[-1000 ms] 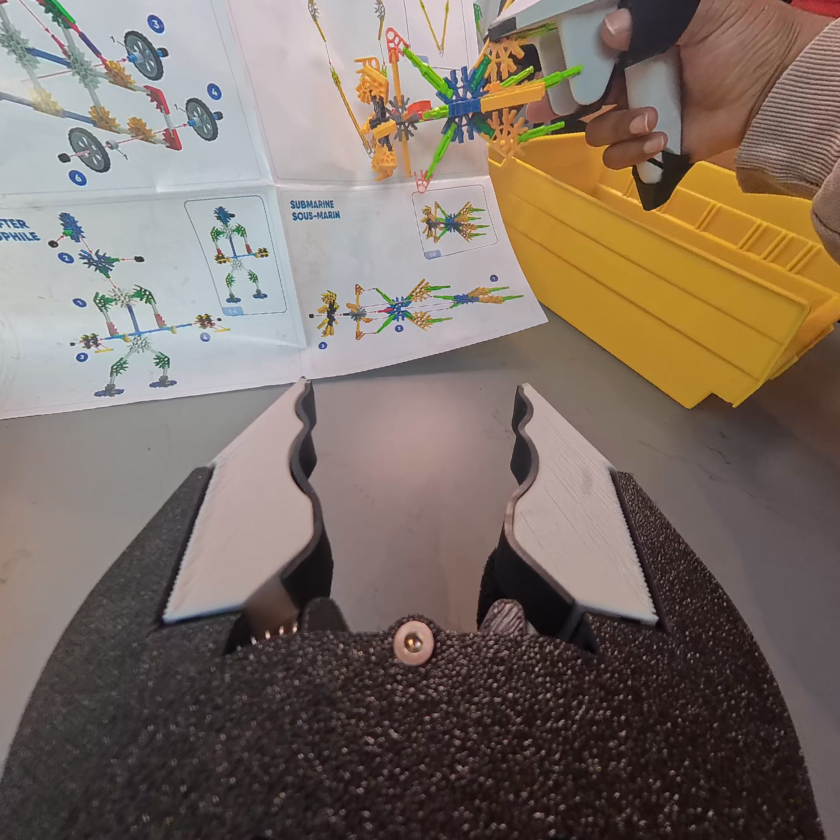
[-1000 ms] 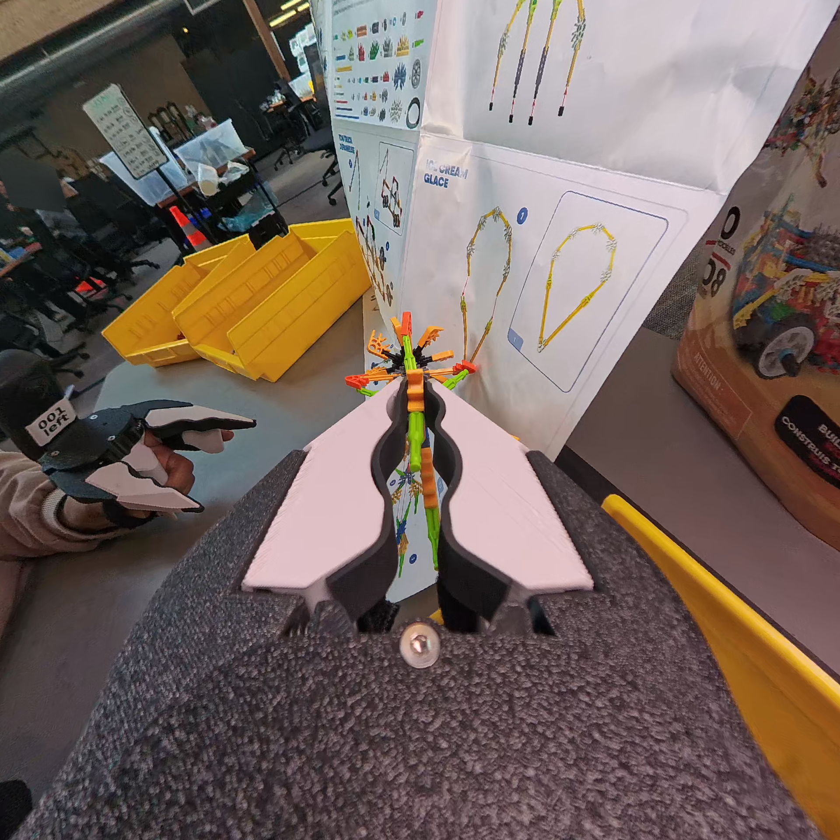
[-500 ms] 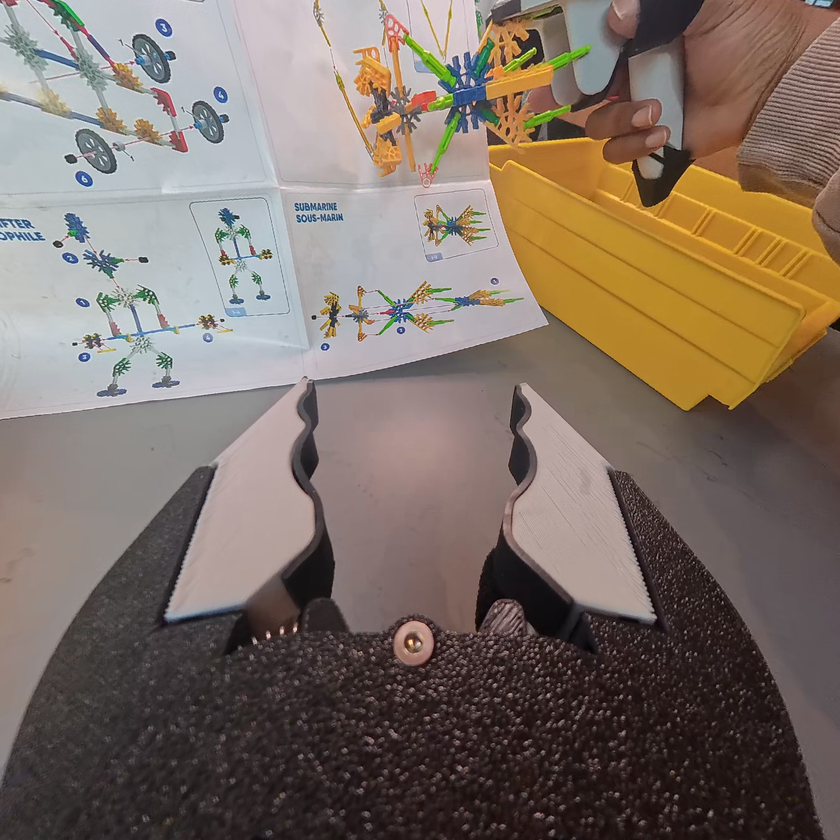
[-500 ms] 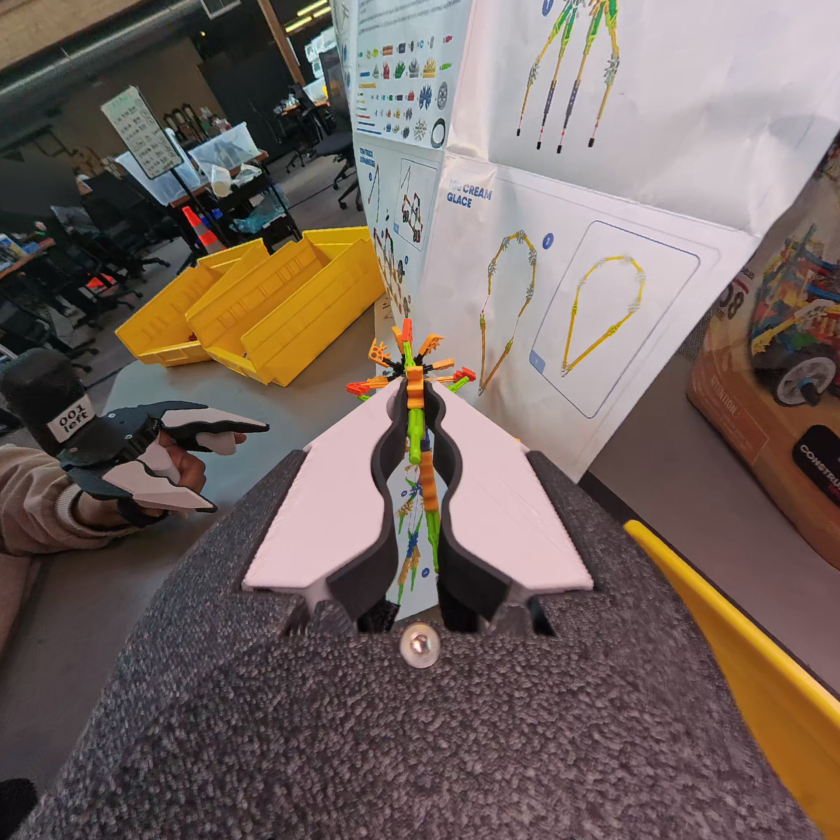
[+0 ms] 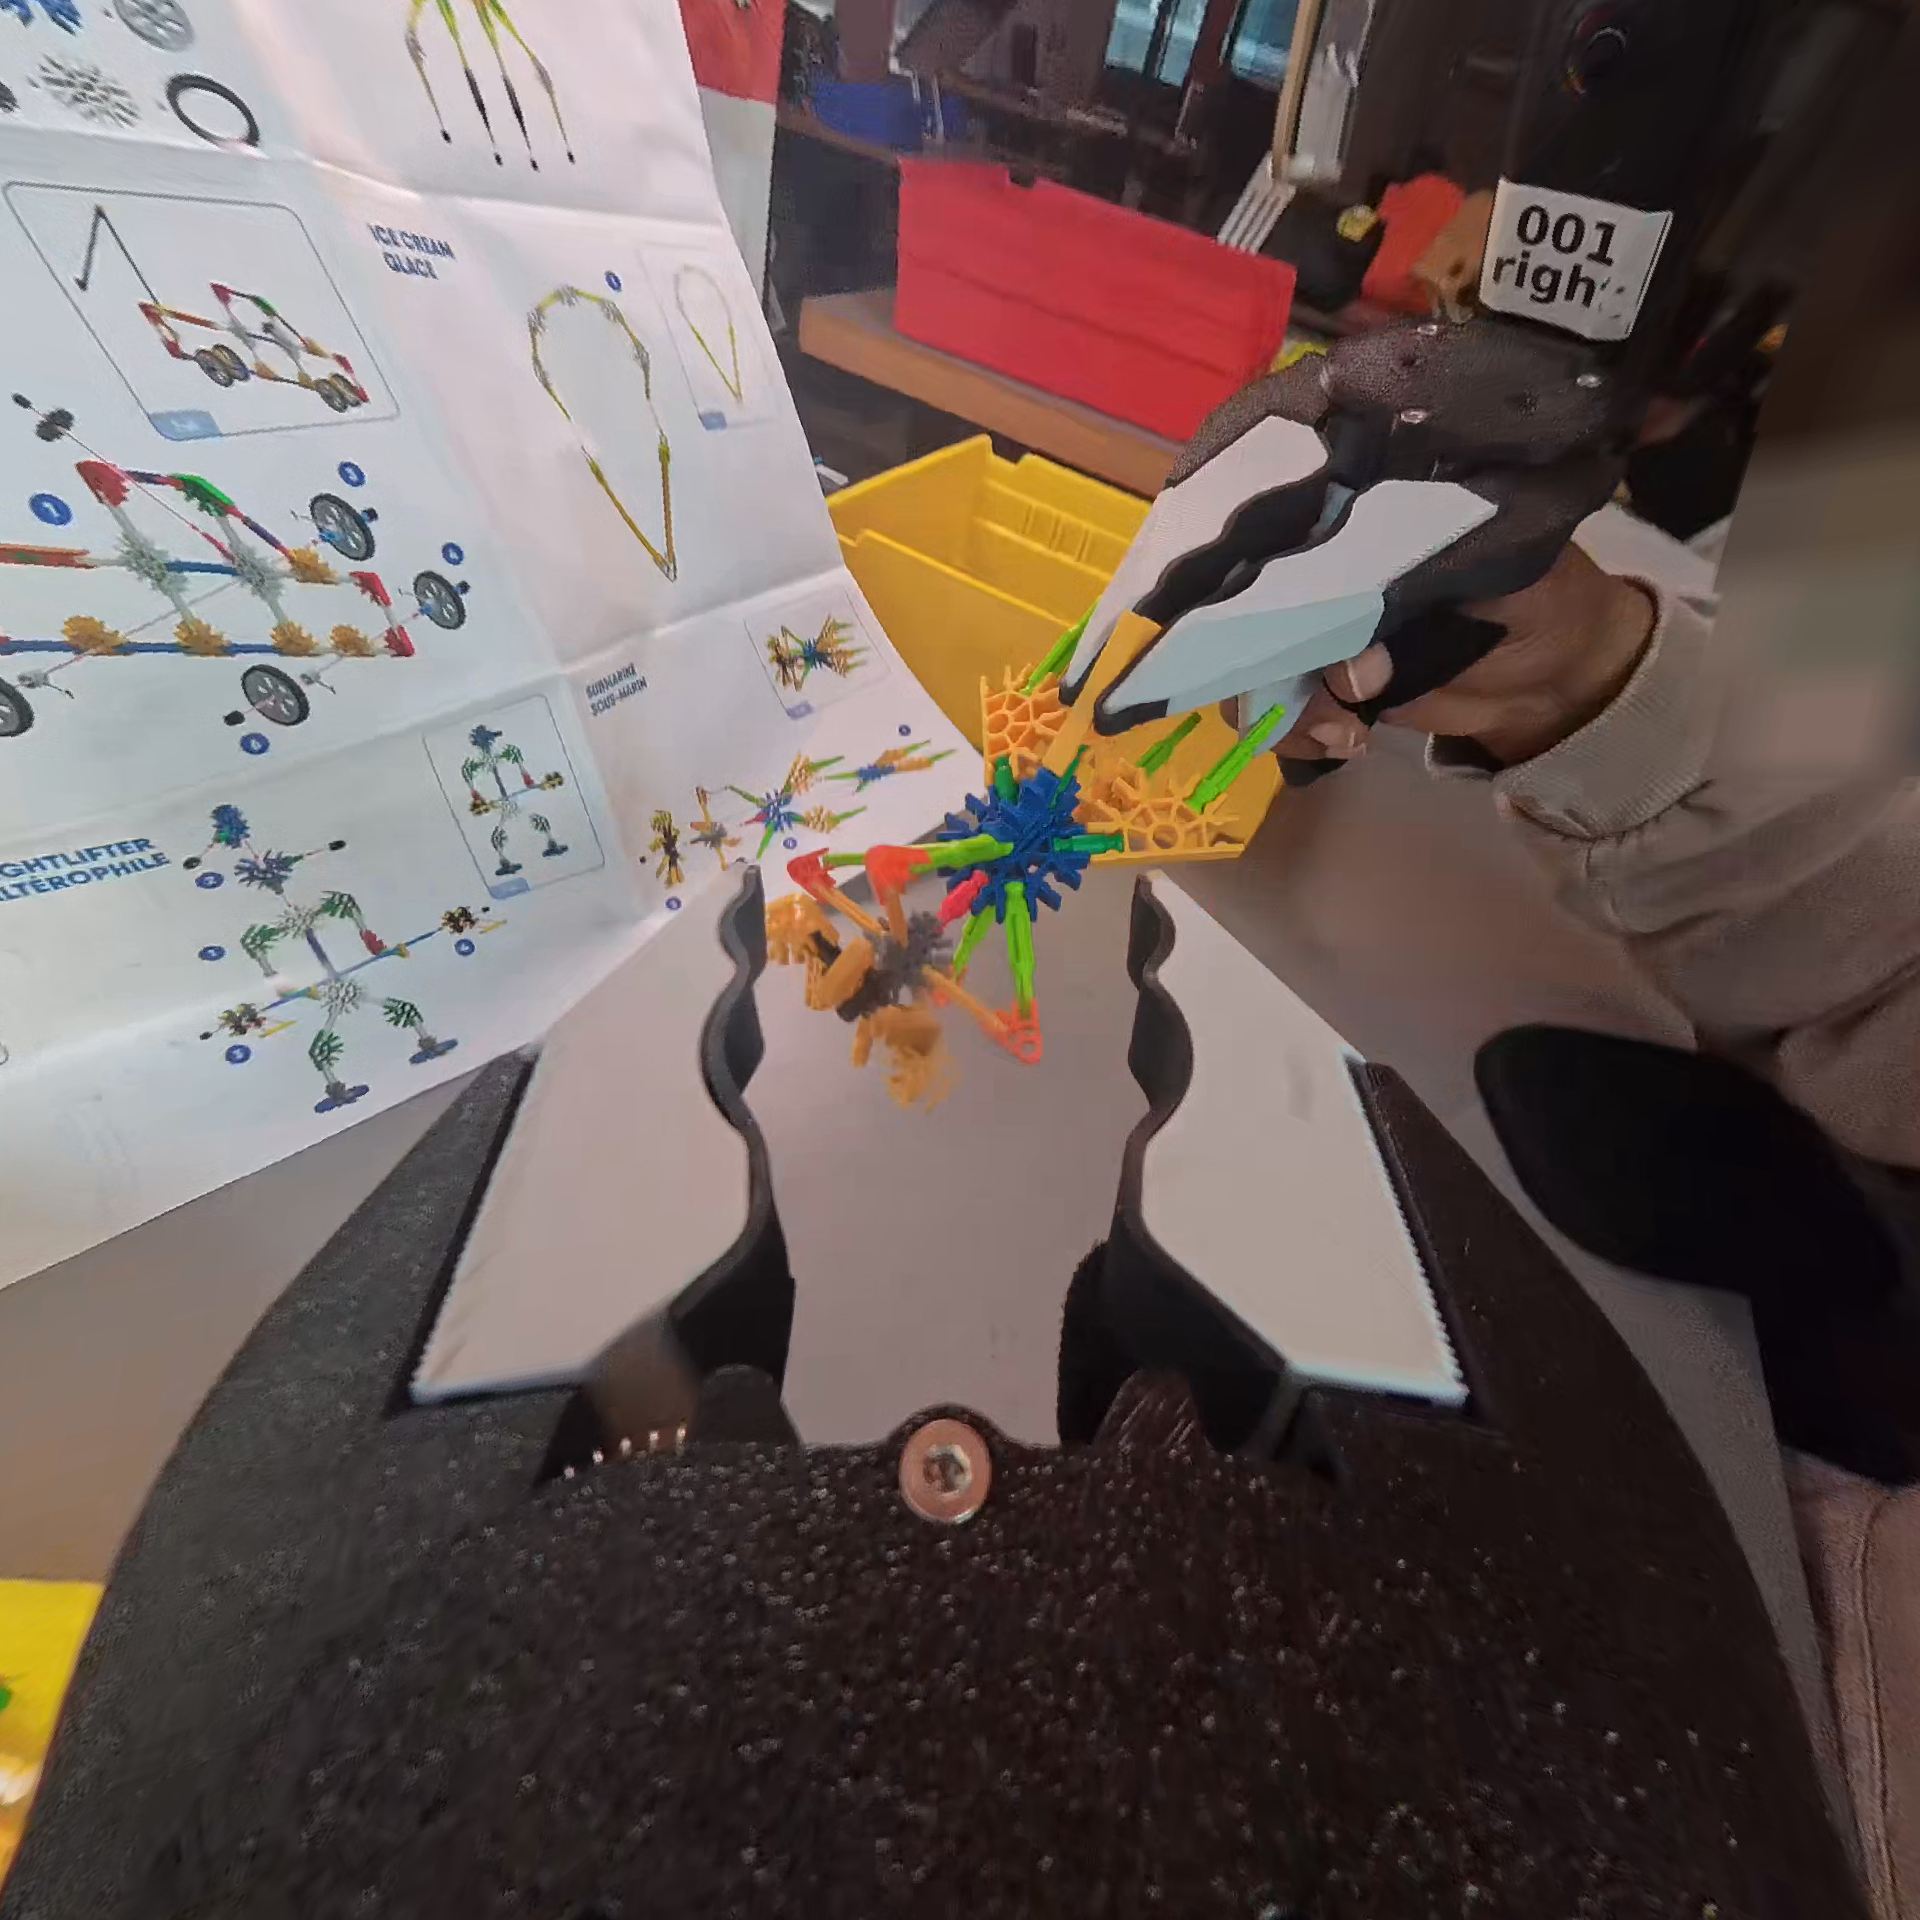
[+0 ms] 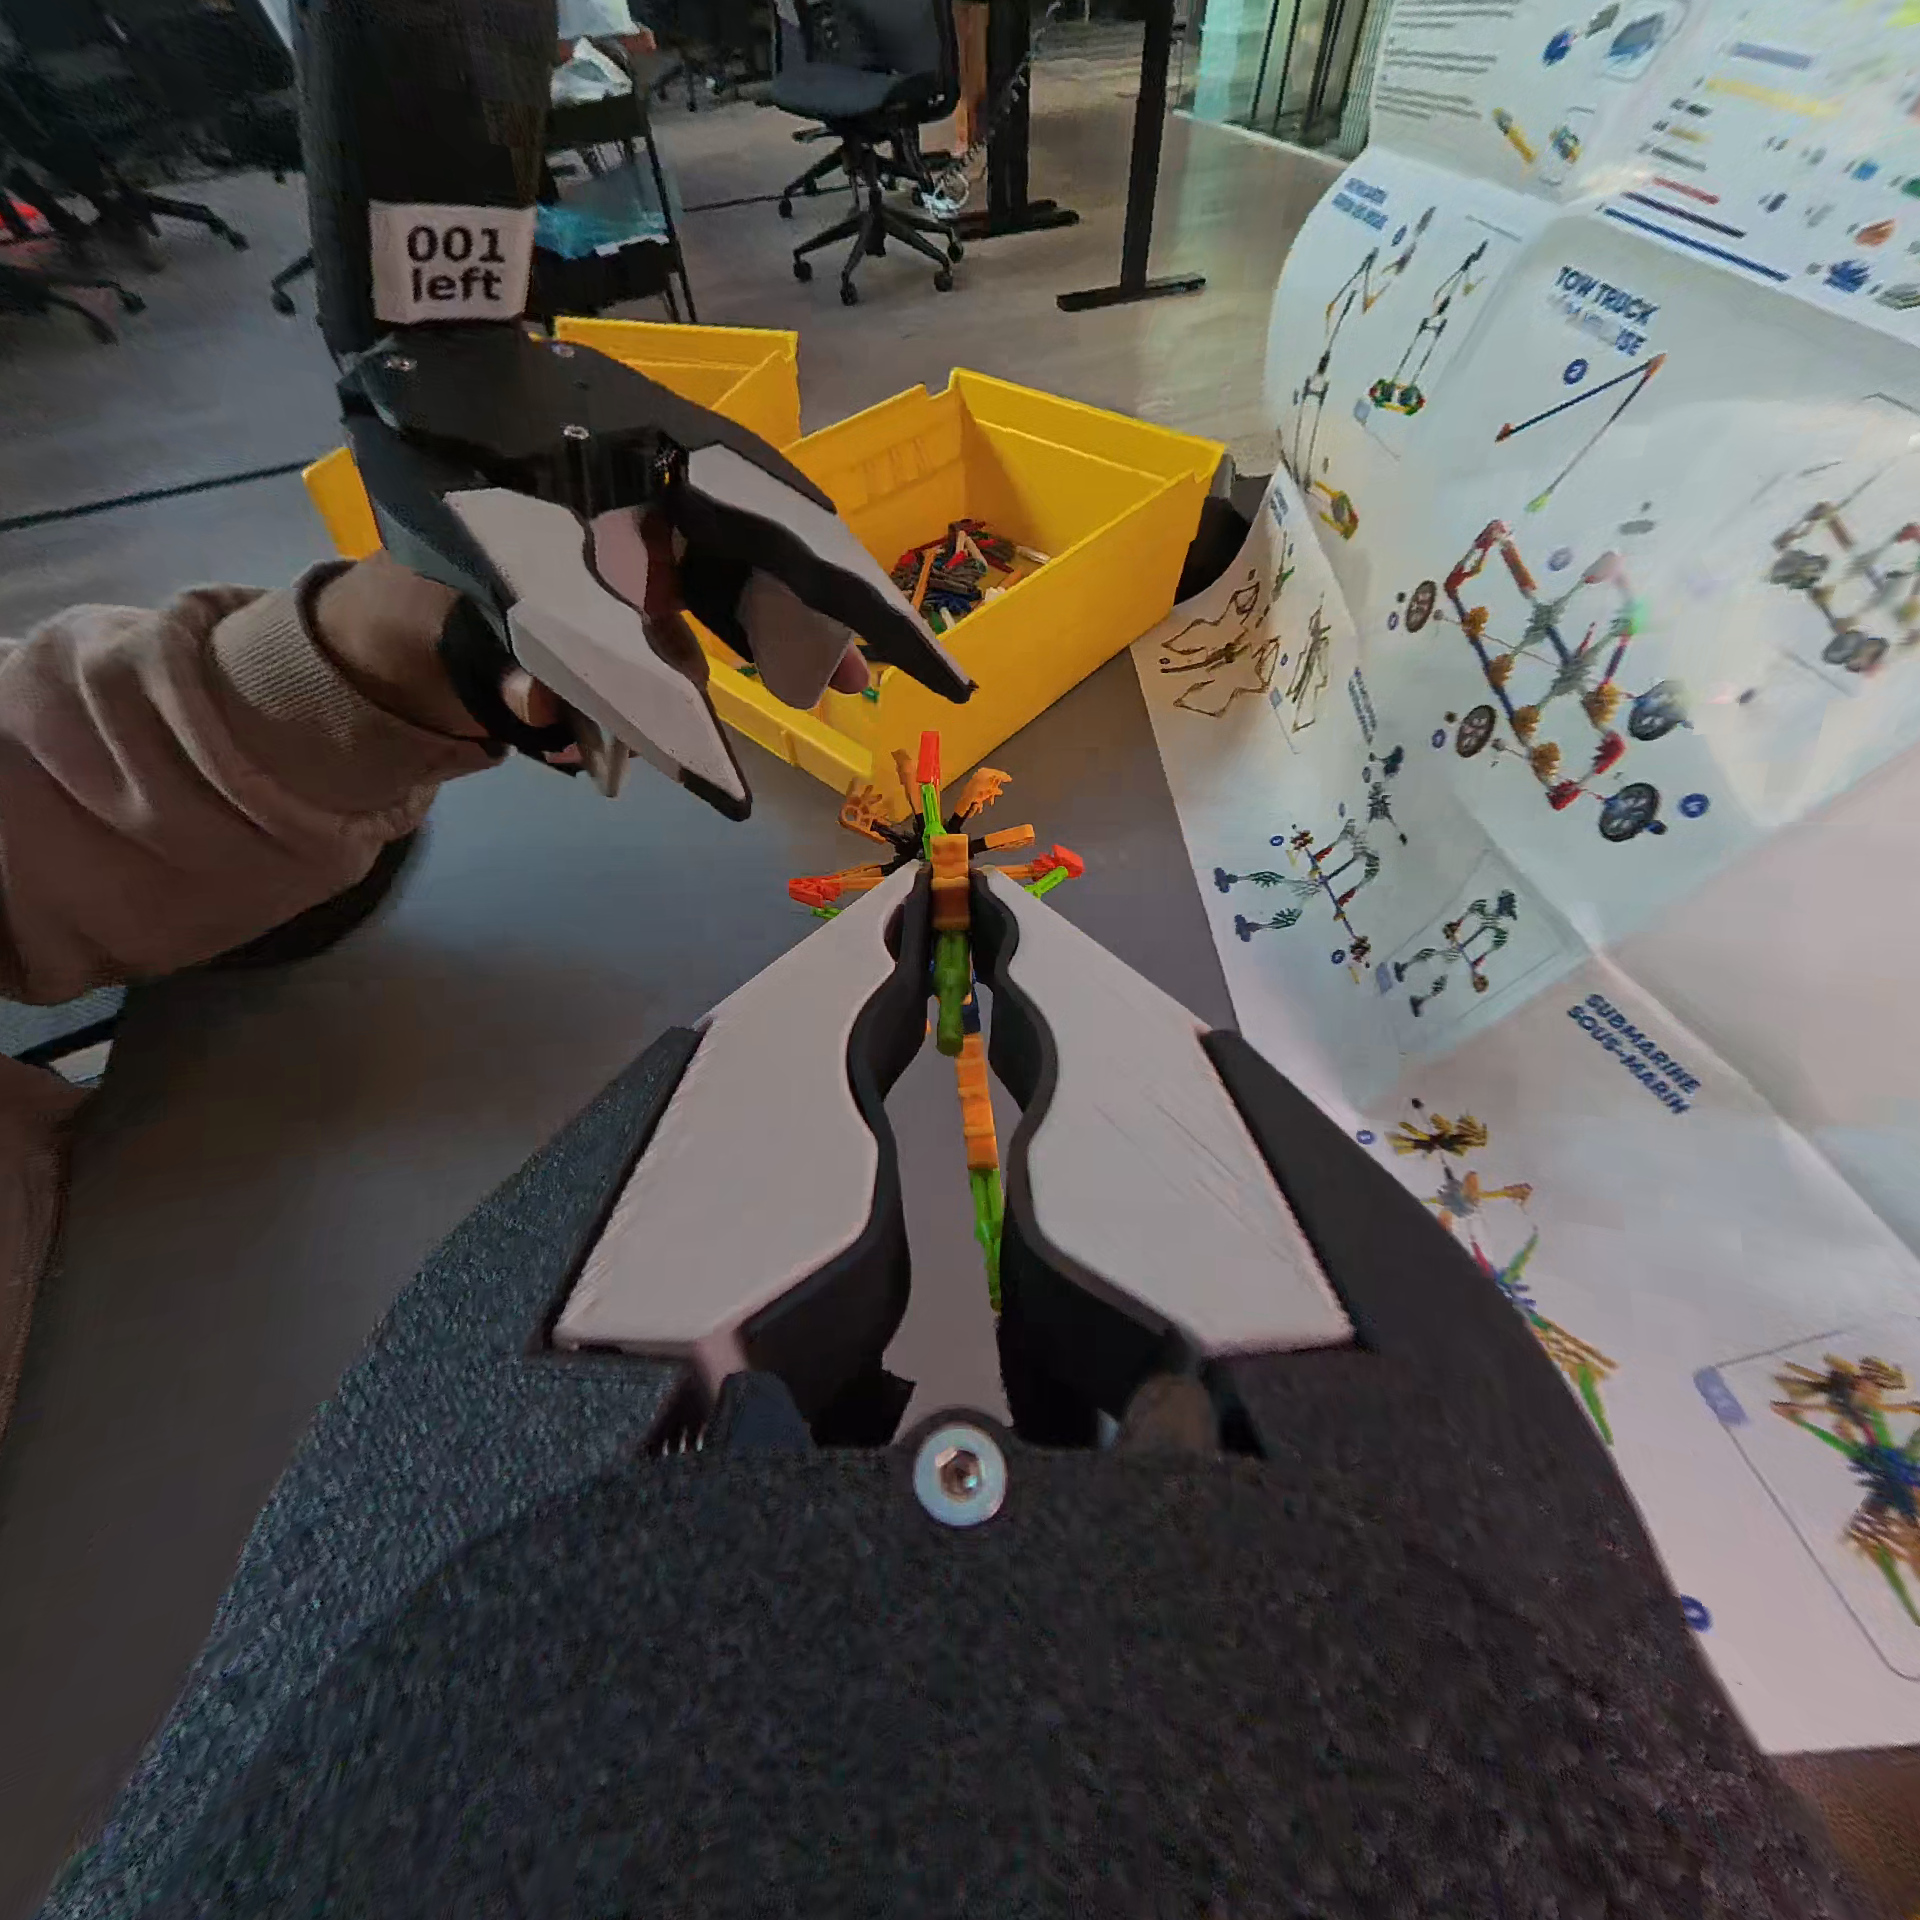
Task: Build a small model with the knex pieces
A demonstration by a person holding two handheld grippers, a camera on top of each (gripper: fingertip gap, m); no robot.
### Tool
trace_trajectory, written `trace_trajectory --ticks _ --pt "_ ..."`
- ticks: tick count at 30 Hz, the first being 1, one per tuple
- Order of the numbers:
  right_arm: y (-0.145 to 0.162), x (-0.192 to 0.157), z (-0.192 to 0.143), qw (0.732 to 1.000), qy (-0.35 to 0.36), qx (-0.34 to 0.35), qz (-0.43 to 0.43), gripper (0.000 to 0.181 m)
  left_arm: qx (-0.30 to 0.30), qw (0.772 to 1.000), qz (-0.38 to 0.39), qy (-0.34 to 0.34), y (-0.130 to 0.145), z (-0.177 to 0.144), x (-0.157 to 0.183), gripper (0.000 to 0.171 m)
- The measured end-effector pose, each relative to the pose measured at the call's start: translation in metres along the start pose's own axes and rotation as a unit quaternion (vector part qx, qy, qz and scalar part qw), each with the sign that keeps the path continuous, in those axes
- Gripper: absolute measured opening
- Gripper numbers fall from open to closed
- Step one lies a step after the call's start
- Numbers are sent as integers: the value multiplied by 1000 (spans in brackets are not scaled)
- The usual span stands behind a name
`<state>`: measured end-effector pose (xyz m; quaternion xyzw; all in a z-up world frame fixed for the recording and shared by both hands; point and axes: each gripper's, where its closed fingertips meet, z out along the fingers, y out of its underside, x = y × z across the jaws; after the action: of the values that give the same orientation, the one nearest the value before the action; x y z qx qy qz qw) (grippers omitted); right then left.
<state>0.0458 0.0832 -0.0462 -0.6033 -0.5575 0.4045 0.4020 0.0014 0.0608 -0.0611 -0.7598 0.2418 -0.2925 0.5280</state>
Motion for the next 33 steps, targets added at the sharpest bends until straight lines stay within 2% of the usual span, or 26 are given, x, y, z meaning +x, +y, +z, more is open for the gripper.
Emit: trace_trajectory --ticks 5,7,9,12,15,19,22,25,29,33 --pt "61 -65 41 999 -46 4 9 4 -119 989 85 25 91 -30 20 48" --pt "84 -86 54 997 -76 -2 15 4 -169 980 105 24 129 -39 21 47" --pt "98 -100 65 994 -103 -3 44 4 -175 977 117 30 149 -44 24 40" --pt "113 -112 76 989 -129 -27 66 4 -153 981 103 60 158 -45 32 29" --pt "115 -116 77 988 -141 -41 52 4 -153 979 102 84 162 -45 39 26" --pt "125 -118 76 990 -123 -68 -23 9 -132 982 97 95 160 -46 45 19" --pt "128 -125 75 986 -115 -76 -91 5 -125 983 91 103 160 -48 50 10" --pt "129 -131 73 982 -116 -80 -129 5 -129 980 95 116 162 -48 57 8" --pt "127 -132 70 983 -117 -67 -128 4 -121 981 110 107 160 -45 60 10" --pt "122 -136 68 987 -134 -44 -76 4 -112 977 171 67 155 -45 57 16"
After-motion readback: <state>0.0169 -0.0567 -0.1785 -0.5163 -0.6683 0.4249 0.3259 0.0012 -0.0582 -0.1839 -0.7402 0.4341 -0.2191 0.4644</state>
